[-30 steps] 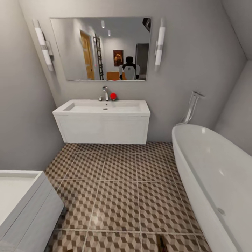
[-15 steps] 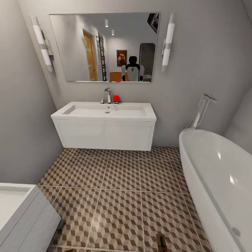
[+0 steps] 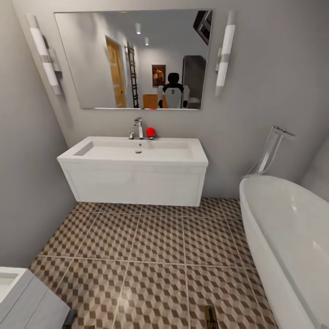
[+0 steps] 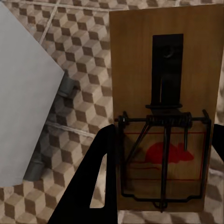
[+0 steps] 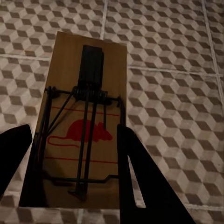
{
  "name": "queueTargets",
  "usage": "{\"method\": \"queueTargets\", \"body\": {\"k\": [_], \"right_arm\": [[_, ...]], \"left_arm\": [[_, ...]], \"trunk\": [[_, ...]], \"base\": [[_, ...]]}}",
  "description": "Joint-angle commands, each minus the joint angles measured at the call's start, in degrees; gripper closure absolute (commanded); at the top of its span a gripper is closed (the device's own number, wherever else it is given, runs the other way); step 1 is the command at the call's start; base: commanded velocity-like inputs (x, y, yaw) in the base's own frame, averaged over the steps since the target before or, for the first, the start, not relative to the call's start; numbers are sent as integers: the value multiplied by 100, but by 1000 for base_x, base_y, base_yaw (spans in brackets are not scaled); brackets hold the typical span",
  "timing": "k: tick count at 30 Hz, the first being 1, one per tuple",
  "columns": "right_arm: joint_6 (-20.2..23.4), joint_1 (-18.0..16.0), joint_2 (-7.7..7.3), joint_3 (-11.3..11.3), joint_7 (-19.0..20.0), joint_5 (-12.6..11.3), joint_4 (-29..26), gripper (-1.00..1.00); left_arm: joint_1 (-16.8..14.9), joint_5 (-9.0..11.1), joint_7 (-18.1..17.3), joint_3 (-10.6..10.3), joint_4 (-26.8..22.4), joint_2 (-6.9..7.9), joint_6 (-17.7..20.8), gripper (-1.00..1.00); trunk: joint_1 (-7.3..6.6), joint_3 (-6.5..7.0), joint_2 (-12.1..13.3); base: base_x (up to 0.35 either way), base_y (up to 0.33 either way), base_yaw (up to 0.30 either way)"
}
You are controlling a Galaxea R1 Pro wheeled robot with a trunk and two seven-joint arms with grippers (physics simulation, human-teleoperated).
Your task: Take the four mousetraps from the cabinet in the bathroom and place them on the bathroom floor. Make sure all four end up on the same floor surface, and ensure that at least two of them are either under or directly next to the same bathroom sink.
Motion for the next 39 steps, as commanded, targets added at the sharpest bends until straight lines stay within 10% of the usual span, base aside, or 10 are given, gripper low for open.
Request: {"method": "queueTargets", "body": {"k": [1, 31, 39], "right_arm": [[-8, -5, -3, 37, -51, 17, 4, 100], [6, -6, -28, 37, -38, 26, 12, 100], [305, -9, 9, 8, -50, 38, -107, 100]], "left_arm": [[-6, -42, 74, -34, 19, -8, -11, 100], [-5, -42, 73, -20, -16, -42, 4, 100], [-6, -55, 78, -2, -549, 67, 1580, 100]], "trunk": [[3, -5, -2], [3, -5, -2], [3, -5, -2]], "base": [[342, 0, 0], [216, 0, 0], [0, 0, 0]]}}
